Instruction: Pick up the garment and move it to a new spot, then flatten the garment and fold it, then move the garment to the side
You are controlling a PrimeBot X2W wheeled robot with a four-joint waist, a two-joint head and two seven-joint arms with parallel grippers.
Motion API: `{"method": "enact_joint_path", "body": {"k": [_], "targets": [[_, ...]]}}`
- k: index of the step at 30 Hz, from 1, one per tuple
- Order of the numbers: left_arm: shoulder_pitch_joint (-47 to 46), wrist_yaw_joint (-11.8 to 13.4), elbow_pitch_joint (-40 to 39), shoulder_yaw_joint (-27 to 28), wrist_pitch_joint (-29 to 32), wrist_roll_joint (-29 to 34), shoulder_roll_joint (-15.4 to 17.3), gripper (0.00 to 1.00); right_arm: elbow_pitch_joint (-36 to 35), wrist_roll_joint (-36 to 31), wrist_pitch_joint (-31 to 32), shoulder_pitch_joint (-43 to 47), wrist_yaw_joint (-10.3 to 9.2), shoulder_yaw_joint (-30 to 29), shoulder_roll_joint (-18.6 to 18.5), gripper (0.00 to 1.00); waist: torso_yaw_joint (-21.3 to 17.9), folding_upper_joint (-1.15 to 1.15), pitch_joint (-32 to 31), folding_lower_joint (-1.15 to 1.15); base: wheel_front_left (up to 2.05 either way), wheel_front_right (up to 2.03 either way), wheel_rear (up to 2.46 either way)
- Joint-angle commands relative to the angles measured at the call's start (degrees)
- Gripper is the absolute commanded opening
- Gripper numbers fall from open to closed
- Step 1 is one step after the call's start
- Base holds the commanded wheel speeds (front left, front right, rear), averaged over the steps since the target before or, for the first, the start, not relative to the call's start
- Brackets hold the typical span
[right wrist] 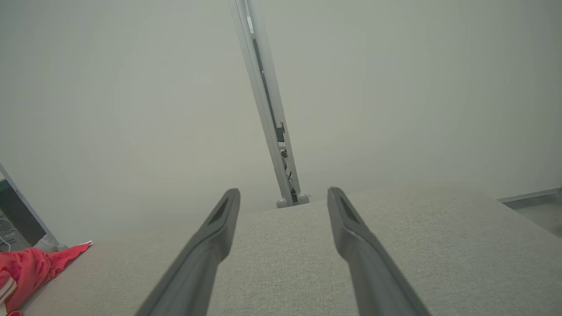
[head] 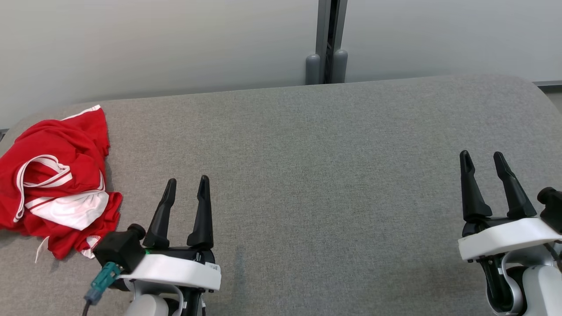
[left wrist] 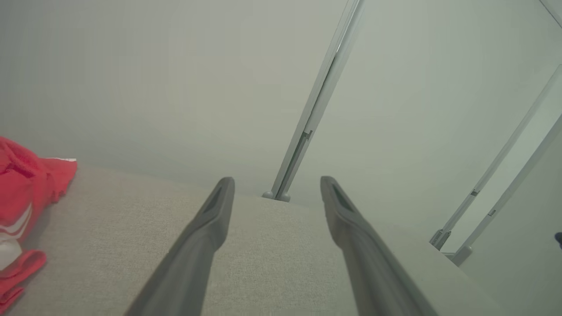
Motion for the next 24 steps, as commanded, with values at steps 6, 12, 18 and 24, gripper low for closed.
{"method": "enact_joint_path", "body": {"k": [6,12,18,24], "targets": [[-0.6,2.1,1.1,-0.6,-0.4,5.7,0.2,1.00,0.4,-5.3,-2.3,0.1,0.10,0.1,0.4,1.00,-0.1,0.00,0.1,0.00,0.00,0.00,0.00],[-0.2,2.8,1.5,-0.8,-0.5,8.5,0.3,1.00,1.0,-8.8,-3.7,0.4,0.10,0.9,0.6,1.00,-0.1,0.00,0.3,0.00,0.00,0.00,0.00],[-0.3,3.6,2.3,-0.8,-0.6,11.1,0.3,1.00,1.5,-10.5,-5.2,0.5,0.10,2.0,0.5,1.00,-0.1,0.00,0.5,0.00,0.00,0.00,0.00],[0.0,3.9,1.8,-0.6,-0.6,13.2,0.3,1.00,2.3,-12.0,-6.5,0.3,0.10,3.6,0.4,1.00,-0.2,0.00,0.5,0.00,0.00,0.00,0.00]]}}
